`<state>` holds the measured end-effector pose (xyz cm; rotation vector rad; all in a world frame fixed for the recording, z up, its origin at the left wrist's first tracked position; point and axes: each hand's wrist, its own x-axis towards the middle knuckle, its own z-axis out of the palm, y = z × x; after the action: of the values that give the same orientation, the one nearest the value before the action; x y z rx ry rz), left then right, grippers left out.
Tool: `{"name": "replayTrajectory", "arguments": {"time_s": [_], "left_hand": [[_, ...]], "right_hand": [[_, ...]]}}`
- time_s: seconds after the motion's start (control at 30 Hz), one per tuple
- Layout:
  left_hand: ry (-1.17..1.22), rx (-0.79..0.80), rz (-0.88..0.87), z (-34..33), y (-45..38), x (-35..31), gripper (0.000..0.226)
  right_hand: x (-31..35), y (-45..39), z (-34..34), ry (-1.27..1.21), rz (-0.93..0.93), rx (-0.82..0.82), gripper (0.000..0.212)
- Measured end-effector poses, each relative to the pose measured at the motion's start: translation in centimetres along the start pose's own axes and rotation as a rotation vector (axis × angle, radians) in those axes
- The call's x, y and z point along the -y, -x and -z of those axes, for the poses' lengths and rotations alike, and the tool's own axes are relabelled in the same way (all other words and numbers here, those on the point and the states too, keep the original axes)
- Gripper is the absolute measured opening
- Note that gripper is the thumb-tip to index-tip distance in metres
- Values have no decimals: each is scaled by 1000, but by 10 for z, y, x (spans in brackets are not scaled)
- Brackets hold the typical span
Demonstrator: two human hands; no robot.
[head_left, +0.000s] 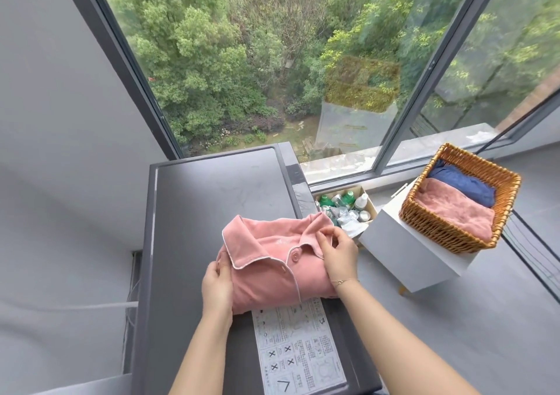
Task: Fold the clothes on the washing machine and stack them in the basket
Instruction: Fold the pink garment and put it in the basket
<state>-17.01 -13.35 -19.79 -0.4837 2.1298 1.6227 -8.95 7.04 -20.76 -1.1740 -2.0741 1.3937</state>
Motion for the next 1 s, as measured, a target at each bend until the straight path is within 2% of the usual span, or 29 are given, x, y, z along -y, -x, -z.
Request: {"name": "replayTrajectory", "arguments": {"time_s": [0.1, 0.2, 0.27, 0.33, 0.4, 0.47, 0.57, 0.63, 0.7, 0.77, 0.83, 0.93, 1.0], "left_hand": [[-205, -112, -130, 0, 3, 6, 43], [-268, -163, -171, 3, 4, 2, 42], [-269, -166, -140, 6, -4, 2, 44], [-188, -75, -43, 9, -15, 0, 56], [-24, 123, 68, 10, -25, -4, 75], [17, 298, 123, 11, -27, -9, 86], [41, 475, 155, 13, -24, -12, 80], [71, 522, 174, 14, -21, -15, 67], [57, 499, 227, 13, -20, -14, 68], [4, 458, 262, 10, -17, -12, 76], [32, 480, 253, 10, -15, -11, 62], [67, 527, 279, 7, -10, -9, 63], [60, 508, 247, 2, -4, -11, 51]], "right_hand": [[0, 1, -1, 15, 18, -60, 12], [-1, 3, 4, 32, -65, -133, 35], [0, 8, 11, 20, -131, -120, 41], [-1, 11, 18, -15, -200, -65, 38], [1, 14, 23, -31, -259, 5, 37], [3, 13, 23, 10, -300, 76, 43], [4, 8, 22, 75, -375, 216, 53], [4, 7, 23, 34, -420, 288, 67], [1, 12, 26, -18, -475, 327, 76], [-4, 22, 30, -120, -514, 367, 74], [-8, 31, 36, -205, -558, 399, 77], [-10, 46, 48, -335, -624, 439, 64], [-11, 55, 54, -394, -620, 397, 57]]}}
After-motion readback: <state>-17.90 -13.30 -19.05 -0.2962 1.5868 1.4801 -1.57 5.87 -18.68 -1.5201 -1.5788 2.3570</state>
